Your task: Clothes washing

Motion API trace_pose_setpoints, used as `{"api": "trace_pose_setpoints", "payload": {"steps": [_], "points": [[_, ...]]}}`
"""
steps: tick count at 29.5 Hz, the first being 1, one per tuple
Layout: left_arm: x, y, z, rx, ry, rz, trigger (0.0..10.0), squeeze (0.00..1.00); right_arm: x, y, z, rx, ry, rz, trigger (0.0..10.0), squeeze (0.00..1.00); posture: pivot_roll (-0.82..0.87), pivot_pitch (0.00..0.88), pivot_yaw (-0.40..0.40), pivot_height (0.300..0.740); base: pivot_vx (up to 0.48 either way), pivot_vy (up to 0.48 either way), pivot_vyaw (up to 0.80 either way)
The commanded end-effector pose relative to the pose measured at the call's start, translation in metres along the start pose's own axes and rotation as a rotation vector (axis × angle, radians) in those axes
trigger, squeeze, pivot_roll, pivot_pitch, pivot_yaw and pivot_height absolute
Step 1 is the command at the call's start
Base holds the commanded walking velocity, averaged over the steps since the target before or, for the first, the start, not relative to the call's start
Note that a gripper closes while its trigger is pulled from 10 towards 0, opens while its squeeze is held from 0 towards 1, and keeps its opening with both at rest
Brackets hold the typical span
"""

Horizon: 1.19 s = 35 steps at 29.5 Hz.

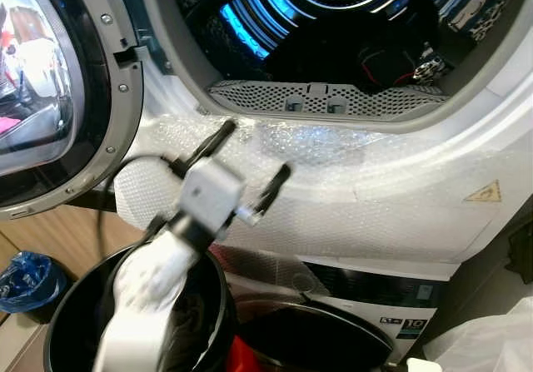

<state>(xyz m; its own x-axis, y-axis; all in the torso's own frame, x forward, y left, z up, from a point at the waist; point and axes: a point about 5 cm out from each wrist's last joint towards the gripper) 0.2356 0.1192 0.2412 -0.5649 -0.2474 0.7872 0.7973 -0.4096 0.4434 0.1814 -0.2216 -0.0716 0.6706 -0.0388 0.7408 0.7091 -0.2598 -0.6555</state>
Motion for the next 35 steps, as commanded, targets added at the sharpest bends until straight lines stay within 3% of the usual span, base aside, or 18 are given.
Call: {"api": "trace_pose_setpoints", "payload": {"steps": [1,6,8,11,12,13,14,17,18,23,25,27,30,35], "points": [[0.003,-0.008,0.005,0.051,0.026,0.026,10.0,0.0,-0.005,-0.001,0.005,0.02,-0.02,0.031,10.0,0.0,0.17,0.0,0.064,0.74,0.0,0.0,0.0],[-0.029,-0.044,0.008,0.16,-0.027,0.238,10.0,0.0,-0.007,-0.001,0.005,0.032,-0.051,0.047,10.0,0.0,0.19,0.0,0.045,0.74,0.0,0.0,0.0],[-0.053,-0.064,0.009,0.25,-0.117,0.41,10.0,0.0,-0.005,0.0,0.004,0.038,-0.06,0.046,10.0,0.0,0.21,0.0,0.034,0.74,0.0,0.0,0.0],[-0.075,-0.083,0.005,0.324,-0.243,0.564,10.0,0.0,-0.004,0.001,0.004,0.041,-0.069,0.048,10.0,0.0,0.23,0.0,0.023,0.74,0.0,0.0,0.0],[-0.084,-0.091,-0.001,0.357,-0.365,0.623,10.0,0.71,-0.003,0.001,0.004,0.051,-0.084,0.052,10.0,0.0,0.24,0.0,0.014,0.74,0.0,0.0,0.0],[-0.085,-0.092,-0.002,0.371,-0.402,0.63,10.0,0.71,-0.003,0.001,0.004,0.055,-0.089,0.053,10.0,0.0,0.24,0.0,0.014,0.74,0.0,0.0,0.0],[-0.087,-0.094,-0.004,0.378,-0.443,0.639,10.0,1.0,-0.002,0.001,0.004,0.058,-0.094,0.054,10.0,0.0,0.24,0.0,0.01,0.74,0.0,0.0,0.0],[-0.086,-0.099,0.0,0.423,-0.4,0.653,10.0,1.0,0.001,0.003,0.005,0.064,-0.097,0.048,10.0,0.0,0.25,0.0,0.005,0.74,0.0,0.0,0.0],[-0.088,-0.105,0.006,0.489,-0.385,0.692,10.0,1.0,0.004,0.004,0.005,0.065,-0.097,0.046,10.0,0.0,0.26,0.0,0.002,0.74,0.0,0.0,0.0],[-0.098,-0.117,0.023,0.604,-0.426,0.757,10.0,1.0,0.007,0.005,0.007,0.075,-0.104,0.042,10.0,0.0,0.27,0.0,-0.006,0.74,0.0,0.0,0.0],[-0.105,-0.118,0.03,0.546,-0.451,0.802,10.0,1.0,0.008,0.006,0.008,0.082,-0.107,0.042,10.0,0.0,0.28,0.0,-0.012,0.74,0.0,0.0,0.0],[-0.118,-0.122,0.039,0.464,-0.415,0.88,10.0,1.0,0.009,0.006,0.01,0.092,-0.116,0.041,10.0,0.0,0.3,0.0,-0.03,0.74,0.0,0.0,0.0],[-0.128,-0.117,0.046,0.376,-0.377,0.871,10.0,1.0,0.012,0.007,0.012,0.106,-0.131,0.037,10.0,0.0,0.29,0.0,-0.039,0.74,0.0,0.0,0.0],[-0.143,-0.109,0.047,0.242,-0.396,0.85,10.0,1.0,0.017,0.009,0.01,0.106,-0.136,0.024,10.0,0.0,0.27,0.0,-0.057,0.74,0.0,0.0,0.0]]}}
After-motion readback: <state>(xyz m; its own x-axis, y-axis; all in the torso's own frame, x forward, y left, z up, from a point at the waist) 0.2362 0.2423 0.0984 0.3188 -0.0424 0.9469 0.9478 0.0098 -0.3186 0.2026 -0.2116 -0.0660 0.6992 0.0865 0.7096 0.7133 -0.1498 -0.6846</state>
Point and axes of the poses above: a point about 5 cm out from each wrist's last joint towards the gripper, its own y axis pointing out of the wrist towards the gripper, its own x axis along the axis of the wrist's last joint, z = x × y, and after that the axes turned 2 degrees about y, right-handed
